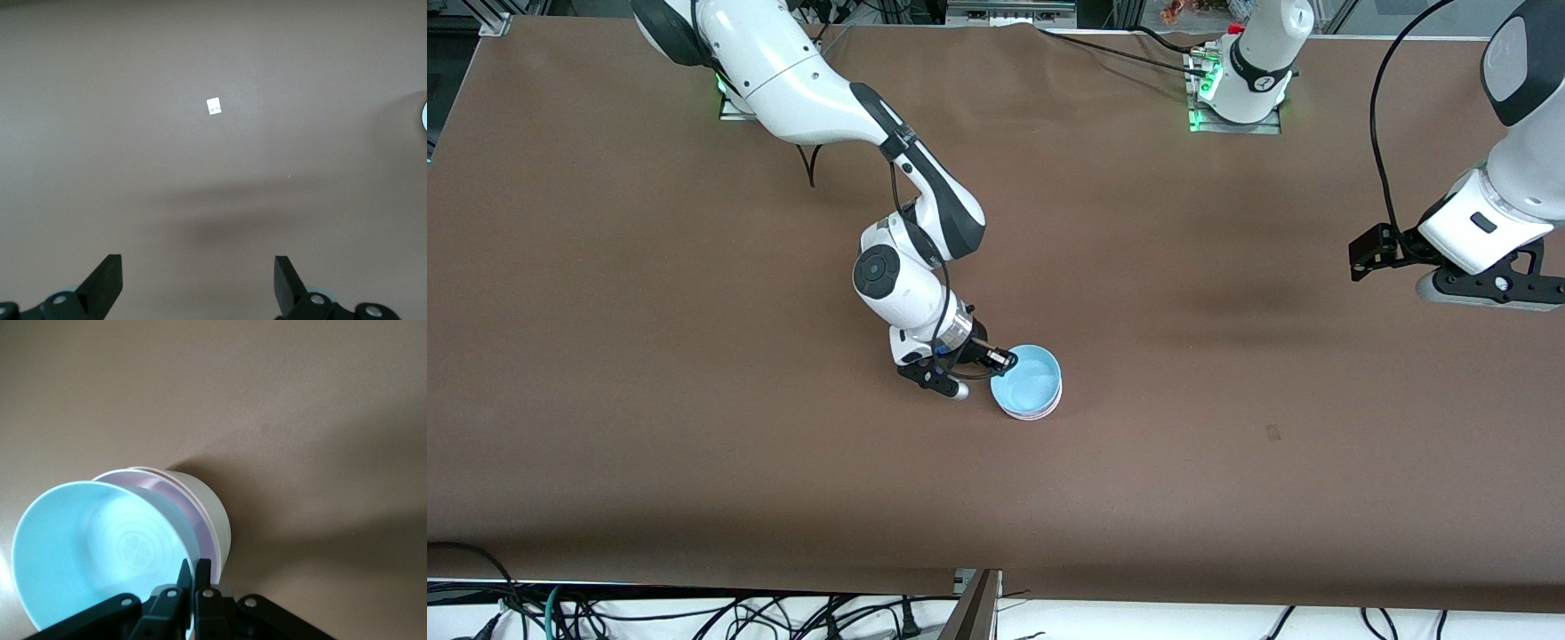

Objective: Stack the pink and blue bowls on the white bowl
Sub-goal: 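Lower the blue bowl into the pink bowl with the right gripper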

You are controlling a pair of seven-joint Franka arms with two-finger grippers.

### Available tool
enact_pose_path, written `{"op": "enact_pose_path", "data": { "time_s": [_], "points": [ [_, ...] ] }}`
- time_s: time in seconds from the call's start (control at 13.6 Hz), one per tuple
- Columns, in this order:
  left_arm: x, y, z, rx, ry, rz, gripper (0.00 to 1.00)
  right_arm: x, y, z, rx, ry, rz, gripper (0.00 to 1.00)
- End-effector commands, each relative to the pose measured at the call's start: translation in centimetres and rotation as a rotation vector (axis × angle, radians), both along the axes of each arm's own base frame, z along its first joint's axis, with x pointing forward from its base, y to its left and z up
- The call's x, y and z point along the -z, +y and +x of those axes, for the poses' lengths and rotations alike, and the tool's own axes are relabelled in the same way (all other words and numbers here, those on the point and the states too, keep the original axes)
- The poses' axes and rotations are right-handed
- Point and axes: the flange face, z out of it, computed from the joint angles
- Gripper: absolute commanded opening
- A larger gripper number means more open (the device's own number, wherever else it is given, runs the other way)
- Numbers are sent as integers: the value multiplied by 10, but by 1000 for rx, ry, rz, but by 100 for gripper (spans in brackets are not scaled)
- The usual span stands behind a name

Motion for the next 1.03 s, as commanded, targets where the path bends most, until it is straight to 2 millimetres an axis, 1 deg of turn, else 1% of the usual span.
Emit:
{"op": "enact_pose_path", "data": {
  "time_s": [0.0, 0.37, 0.51, 0.96],
  "points": [
    [-6, 1, -6, 18, 2, -15, 100, 7, 8, 0, -4, -17, -14, 0],
    [-6, 0, -6, 20, 2, -15, 100, 10, 5, 1, -9, -21, -29, 0],
    [-6, 0, -6, 20, 2, -15, 100, 10, -4, 7, 1, -31, -42, 0],
    [-6, 0, -6, 19, 2, -17, 100, 22, -6, 8, 20, -25, -45, 0]
  ]
}}
